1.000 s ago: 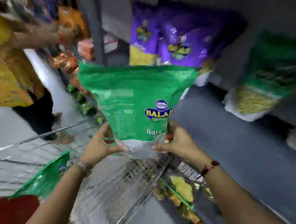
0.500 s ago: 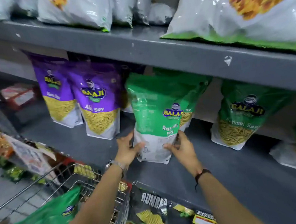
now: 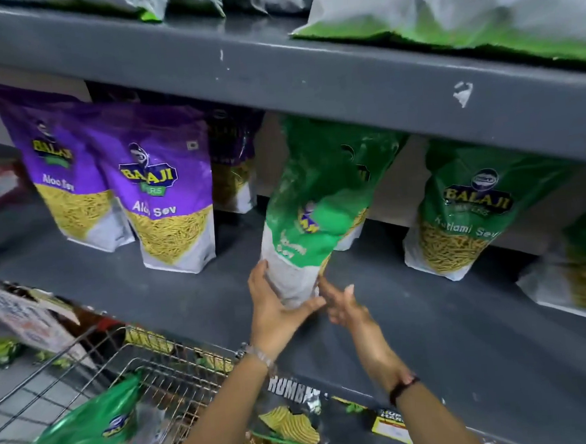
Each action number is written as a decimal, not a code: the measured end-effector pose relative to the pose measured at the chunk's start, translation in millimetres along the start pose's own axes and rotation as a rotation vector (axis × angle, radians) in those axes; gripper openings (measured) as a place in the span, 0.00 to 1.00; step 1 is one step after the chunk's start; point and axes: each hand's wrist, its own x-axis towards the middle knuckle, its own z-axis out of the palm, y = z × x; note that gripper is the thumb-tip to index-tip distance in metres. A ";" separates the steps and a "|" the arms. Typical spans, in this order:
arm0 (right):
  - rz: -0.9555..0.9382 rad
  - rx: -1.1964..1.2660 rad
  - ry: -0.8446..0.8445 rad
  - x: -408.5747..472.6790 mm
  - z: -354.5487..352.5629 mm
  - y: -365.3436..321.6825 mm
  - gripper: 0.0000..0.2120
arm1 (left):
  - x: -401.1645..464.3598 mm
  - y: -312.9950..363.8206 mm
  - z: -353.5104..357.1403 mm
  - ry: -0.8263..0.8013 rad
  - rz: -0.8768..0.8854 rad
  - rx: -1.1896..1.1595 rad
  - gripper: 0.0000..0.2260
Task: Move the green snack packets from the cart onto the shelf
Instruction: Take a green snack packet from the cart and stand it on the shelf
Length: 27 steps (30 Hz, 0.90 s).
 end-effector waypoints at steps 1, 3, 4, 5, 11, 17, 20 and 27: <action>-0.007 -0.004 -0.039 -5.0 1.0 2.1 0.20 | 5.5 -0.2 -3.9 -0.015 -0.029 -0.024 0.46; -0.032 -0.012 -0.064 -9.8 -3.2 5.5 0.23 | 15.6 -4.1 -13.6 -0.023 -0.010 0.084 0.42; -0.058 -0.007 -0.026 -8.0 -8.4 6.8 0.21 | 19.8 -6.4 -18.3 -0.025 0.008 0.153 0.40; -0.091 0.005 0.033 -5.3 -14.7 6.0 0.16 | 23.6 -7.9 -23.0 -0.042 0.013 0.182 0.38; -0.121 -0.176 0.194 32.6 -54.0 1.9 0.34 | 48.2 -11.7 -58.6 -0.334 -0.153 -0.089 0.22; -0.064 -0.222 -0.037 59.0 -38.3 -0.3 0.47 | 50.7 -19.6 -55.0 -0.225 -0.184 -0.177 0.13; -0.064 -0.196 0.085 56.4 -25.3 7.1 0.40 | 45.3 -29.1 -51.8 -0.243 -0.105 -0.192 0.20; -0.145 -0.232 0.338 48.0 2.0 2.9 0.39 | 47.3 -32.6 -40.0 -0.215 -0.019 -0.139 0.29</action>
